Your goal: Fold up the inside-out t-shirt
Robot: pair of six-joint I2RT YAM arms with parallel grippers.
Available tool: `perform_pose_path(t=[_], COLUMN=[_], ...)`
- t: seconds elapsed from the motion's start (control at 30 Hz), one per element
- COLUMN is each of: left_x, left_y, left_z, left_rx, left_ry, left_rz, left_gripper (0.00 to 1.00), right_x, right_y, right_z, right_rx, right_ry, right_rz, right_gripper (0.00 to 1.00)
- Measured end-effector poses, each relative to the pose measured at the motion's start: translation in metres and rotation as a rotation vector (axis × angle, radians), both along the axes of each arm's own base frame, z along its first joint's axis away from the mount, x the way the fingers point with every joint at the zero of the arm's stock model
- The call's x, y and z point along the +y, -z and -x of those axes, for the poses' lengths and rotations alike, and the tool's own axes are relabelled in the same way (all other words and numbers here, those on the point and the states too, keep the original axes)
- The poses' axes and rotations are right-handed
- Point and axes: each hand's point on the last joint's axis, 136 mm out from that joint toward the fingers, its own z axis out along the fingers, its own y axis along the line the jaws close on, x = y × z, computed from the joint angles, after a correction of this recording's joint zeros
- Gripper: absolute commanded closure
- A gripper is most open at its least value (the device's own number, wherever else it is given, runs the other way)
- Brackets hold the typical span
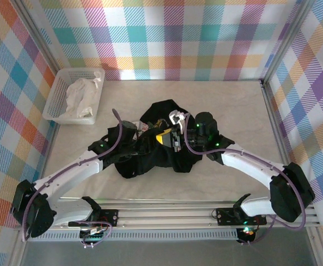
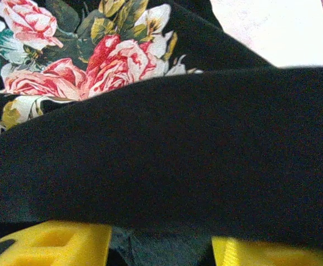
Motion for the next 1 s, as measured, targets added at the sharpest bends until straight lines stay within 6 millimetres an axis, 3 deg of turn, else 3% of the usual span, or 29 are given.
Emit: perform_pose_path(t=[0.13, 0.23, 0.33, 0.5, 0.57, 0.8, 0.9, 1.0], left_x=[-0.002, -0.002, 0.004, 0.002, -0.006, -0.017, -0.017, -0.017], left_y=[0.012, 0.000, -0.042, -0.137, -0.154, -0.157, -0.157, -0.155], left_z=[-0.012, -0.018, -0.018, -0.001, 0.008, 0.018, 0.019, 0.019], left_rx=[0.010, -0.023, -0.101, -0.247, -0.241, -0.165, -0.159, -0.152], left_ry=[-0.011, -0.001, 0.027, 0.152, 0.215, 0.285, 0.289, 0.288], left_rz=[-0.009, 0.051, 0.224, 0.547, 0.632, 0.704, 0.699, 0.691], left_gripper=[0.96, 1.00, 1.00, 1.00, 1.00, 1.00, 1.00, 1.00], right_x=[-0.006, -0.017, -0.034, -0.053, -0.059, -0.090, -0.096, -0.088], right_y=[0.001, 0.003, 0.004, 0.010, 0.010, 0.000, 0.004, 0.005], right_z=[0.002, 0.003, -0.001, -0.010, -0.019, -0.054, -0.048, -0.028], right_rx=[-0.016, -0.051, -0.105, -0.186, -0.197, -0.174, -0.191, -0.255], right_ry=[0.017, 0.067, 0.152, 0.257, 0.322, 0.583, 0.574, 0.475], right_rz=[0.015, 0.065, 0.139, 0.268, 0.323, 0.513, 0.570, 0.575], right_gripper=[1.00, 1.00, 1.00, 0.97, 0.96, 0.61, 0.50, 0.44])
